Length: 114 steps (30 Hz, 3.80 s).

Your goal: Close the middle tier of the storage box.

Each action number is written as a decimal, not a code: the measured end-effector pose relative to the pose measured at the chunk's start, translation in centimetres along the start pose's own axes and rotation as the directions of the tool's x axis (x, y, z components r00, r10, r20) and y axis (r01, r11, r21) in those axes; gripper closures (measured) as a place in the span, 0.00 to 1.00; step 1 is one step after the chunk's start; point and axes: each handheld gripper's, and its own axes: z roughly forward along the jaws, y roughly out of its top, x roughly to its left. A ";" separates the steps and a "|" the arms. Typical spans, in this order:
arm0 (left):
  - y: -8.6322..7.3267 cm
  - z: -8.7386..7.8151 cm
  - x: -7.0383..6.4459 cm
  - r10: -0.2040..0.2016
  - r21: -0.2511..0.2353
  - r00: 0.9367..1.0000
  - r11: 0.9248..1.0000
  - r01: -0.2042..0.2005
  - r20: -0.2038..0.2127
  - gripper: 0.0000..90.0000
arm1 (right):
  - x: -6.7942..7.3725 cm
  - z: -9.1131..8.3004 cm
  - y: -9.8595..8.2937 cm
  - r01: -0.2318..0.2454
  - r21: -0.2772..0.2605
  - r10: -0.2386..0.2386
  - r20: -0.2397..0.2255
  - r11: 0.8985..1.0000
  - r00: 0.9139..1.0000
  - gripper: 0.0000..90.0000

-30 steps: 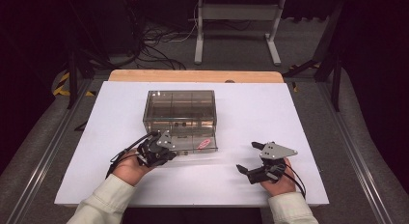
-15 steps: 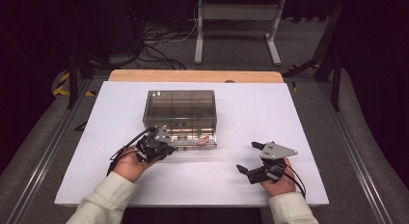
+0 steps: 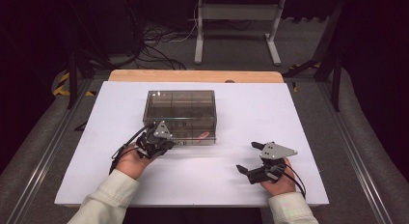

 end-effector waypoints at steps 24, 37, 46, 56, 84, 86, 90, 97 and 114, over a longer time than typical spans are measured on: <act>0.3 0.8 0.9 -0.093 -0.061 0.994 0.994 0.089 -0.065 1.00 | 0.0 0.0 0.0 0.004 0.002 -0.004 -0.001 1.000 1.000 0.02; 0.2 1.3 1.5 -0.137 -0.100 0.987 0.987 0.129 -0.083 1.00 | 0.0 0.0 0.0 0.003 0.002 -0.003 -0.004 1.000 1.000 0.02; 0.3 1.8 1.9 -0.189 -0.132 0.979 0.975 0.177 -0.081 1.00 | 0.1 0.0 0.0 0.004 0.001 -0.004 -0.004 1.000 1.000 0.02; 0.3 2.2 2.2 -0.204 -0.144 0.974 0.971 0.190 -0.095 1.00 | 0.1 0.0 0.0 0.005 0.000 -0.005 -0.006 1.000 1.000 0.02; -0.1 0.2 0.6 -0.156 -0.185 0.987 0.972 0.148 -0.030 0.67 | 0.1 0.0 0.0 0.004 0.002 -0.004 -0.008 1.000 1.000 0.02; -0.3 -0.2 0.5 -0.146 -0.205 0.989 0.968 0.142 -0.002 0.60 | 0.1 0.0 0.0 0.004 0.002 -0.004 -0.009 1.000 1.000 0.02; -0.7 -0.8 0.4 -0.135 -0.236 0.990 0.961 0.141 0.040 0.45 | 0.1 0.0 0.0 0.005 0.001 -0.005 -0.011 1.000 1.000 0.02; -1.7 -2.0 0.2 -0.124 -0.284 0.991 0.950 0.133 0.050 0.20 | 0.1 0.0 0.0 0.006 0.001 -0.006 -0.011 1.000 1.000 0.02; -5.8 -3.2 0.8 -0.145 -0.386 0.984 0.905 0.175 0.107 0.03 | 0.1 0.0 0.0 0.008 -0.001 -0.008 -0.014 1.000 1.000 0.02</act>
